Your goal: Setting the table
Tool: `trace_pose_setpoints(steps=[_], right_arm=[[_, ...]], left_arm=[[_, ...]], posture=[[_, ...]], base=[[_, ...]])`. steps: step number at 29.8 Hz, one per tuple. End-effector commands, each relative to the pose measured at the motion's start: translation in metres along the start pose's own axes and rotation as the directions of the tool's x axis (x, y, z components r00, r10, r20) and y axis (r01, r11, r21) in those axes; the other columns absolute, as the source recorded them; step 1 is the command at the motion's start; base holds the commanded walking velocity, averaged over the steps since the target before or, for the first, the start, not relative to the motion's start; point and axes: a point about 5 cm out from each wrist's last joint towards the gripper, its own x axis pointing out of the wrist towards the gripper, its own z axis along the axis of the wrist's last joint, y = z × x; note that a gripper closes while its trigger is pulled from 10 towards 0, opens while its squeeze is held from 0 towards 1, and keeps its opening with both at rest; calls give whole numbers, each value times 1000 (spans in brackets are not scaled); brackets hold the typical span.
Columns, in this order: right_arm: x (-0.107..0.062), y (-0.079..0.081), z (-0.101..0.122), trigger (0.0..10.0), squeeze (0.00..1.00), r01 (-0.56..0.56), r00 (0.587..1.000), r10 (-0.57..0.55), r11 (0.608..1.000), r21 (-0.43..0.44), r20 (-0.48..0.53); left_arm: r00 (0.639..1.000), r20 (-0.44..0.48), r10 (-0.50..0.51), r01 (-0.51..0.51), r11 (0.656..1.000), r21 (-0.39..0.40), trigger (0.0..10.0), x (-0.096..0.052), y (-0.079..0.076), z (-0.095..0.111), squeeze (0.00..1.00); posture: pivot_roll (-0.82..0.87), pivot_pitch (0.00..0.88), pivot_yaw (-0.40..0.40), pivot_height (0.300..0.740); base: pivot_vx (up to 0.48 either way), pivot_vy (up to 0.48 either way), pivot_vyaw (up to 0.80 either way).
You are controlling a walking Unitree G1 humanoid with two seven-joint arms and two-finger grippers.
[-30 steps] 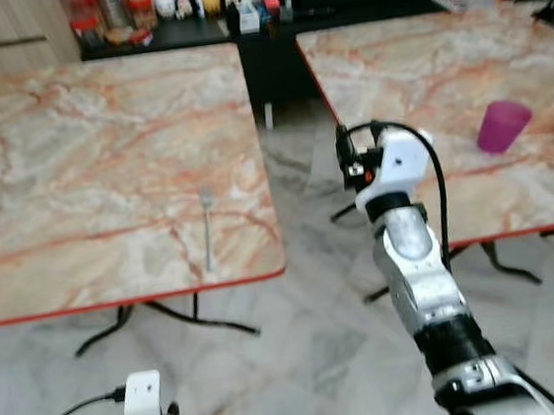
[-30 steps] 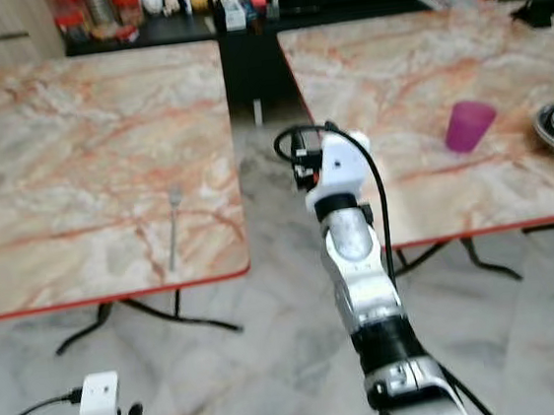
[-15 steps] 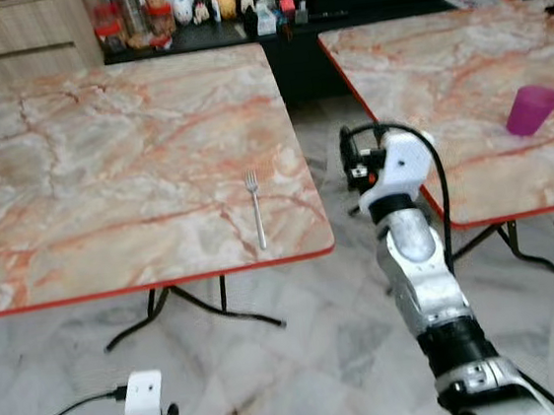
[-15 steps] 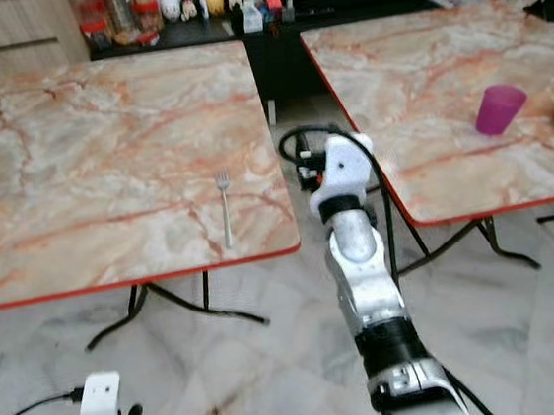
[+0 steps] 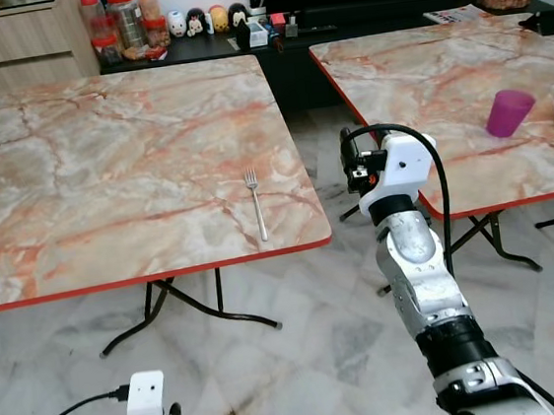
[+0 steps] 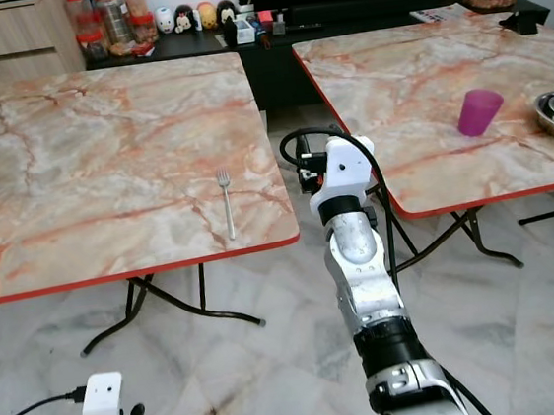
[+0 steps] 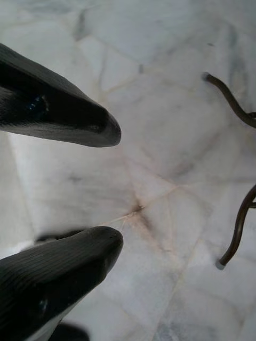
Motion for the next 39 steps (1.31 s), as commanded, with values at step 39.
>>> trace_pose_setpoints(steps=[39], right_arm=[[1, -9, -3, 10000, 0, 49, 999, -49, 999, -23, -3]], left_arm=[[1000, 30, 9, -9, 1000, 11, 10000, 1, 6, 7, 0]], posture=[[50, 107, 35, 740]], base=[[135, 92, 68]])
